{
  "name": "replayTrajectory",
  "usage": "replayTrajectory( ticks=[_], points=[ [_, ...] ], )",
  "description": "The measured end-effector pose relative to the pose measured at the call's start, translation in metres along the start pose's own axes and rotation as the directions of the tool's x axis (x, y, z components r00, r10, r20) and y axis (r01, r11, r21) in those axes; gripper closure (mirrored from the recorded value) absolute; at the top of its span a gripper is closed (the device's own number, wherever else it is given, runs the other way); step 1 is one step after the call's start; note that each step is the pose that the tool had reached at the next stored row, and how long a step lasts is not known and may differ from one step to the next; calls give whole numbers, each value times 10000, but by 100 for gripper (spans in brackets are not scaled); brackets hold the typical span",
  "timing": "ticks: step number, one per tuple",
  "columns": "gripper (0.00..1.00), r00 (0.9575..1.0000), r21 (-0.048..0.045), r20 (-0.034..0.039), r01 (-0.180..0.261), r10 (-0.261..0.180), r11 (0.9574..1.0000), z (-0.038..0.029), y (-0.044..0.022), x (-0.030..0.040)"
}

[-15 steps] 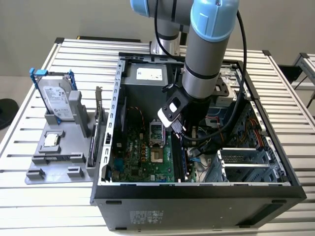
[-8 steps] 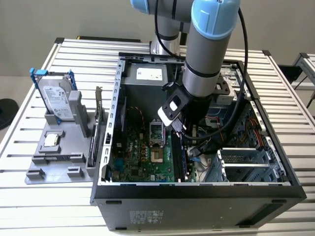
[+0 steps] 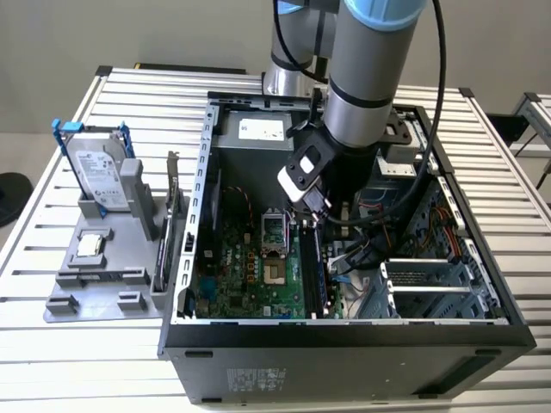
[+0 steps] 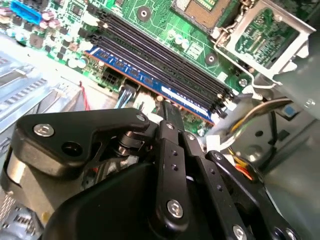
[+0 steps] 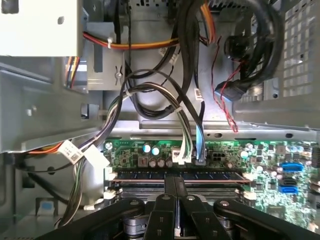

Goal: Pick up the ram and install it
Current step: 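Press down the ram until it locks into place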

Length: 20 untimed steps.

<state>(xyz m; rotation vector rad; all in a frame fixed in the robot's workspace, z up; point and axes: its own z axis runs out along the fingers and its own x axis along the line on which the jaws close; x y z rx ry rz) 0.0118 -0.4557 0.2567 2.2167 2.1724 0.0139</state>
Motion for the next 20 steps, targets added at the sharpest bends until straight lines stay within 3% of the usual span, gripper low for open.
replayTrajectory(
  ticks=[8,20],
  points=[
    [100,10000,0,0,1,-1,10000,-258,9,-5],
    [100,10000,0,0,1,-1,10000,-543,19,-11]
  ],
)
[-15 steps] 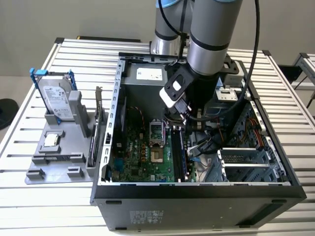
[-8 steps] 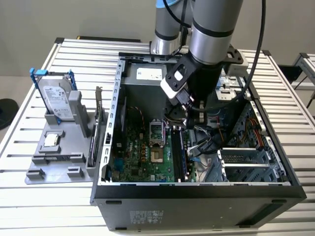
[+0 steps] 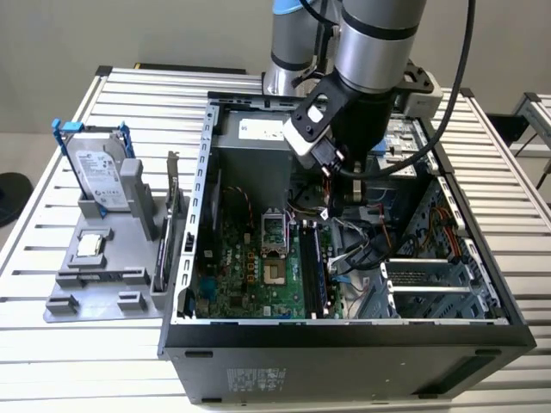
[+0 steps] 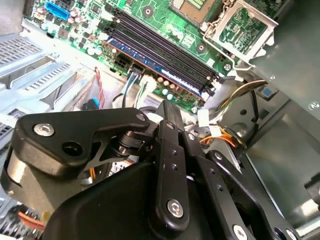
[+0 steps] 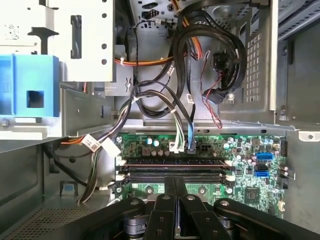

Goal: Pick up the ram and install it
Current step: 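Press down the ram until it locks into place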

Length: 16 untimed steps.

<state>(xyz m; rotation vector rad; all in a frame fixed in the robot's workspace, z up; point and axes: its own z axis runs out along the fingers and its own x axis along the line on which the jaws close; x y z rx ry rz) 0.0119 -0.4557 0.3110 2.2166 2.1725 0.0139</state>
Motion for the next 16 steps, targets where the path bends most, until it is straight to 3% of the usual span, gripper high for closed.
replayTrajectory(
  ticks=[8,16],
  points=[
    [100,10000,-1,-1,-1,1,10000,-163,5,-3],
    [100,10000,-1,-2,-1,1,10000,-188,6,-4]
  ],
)
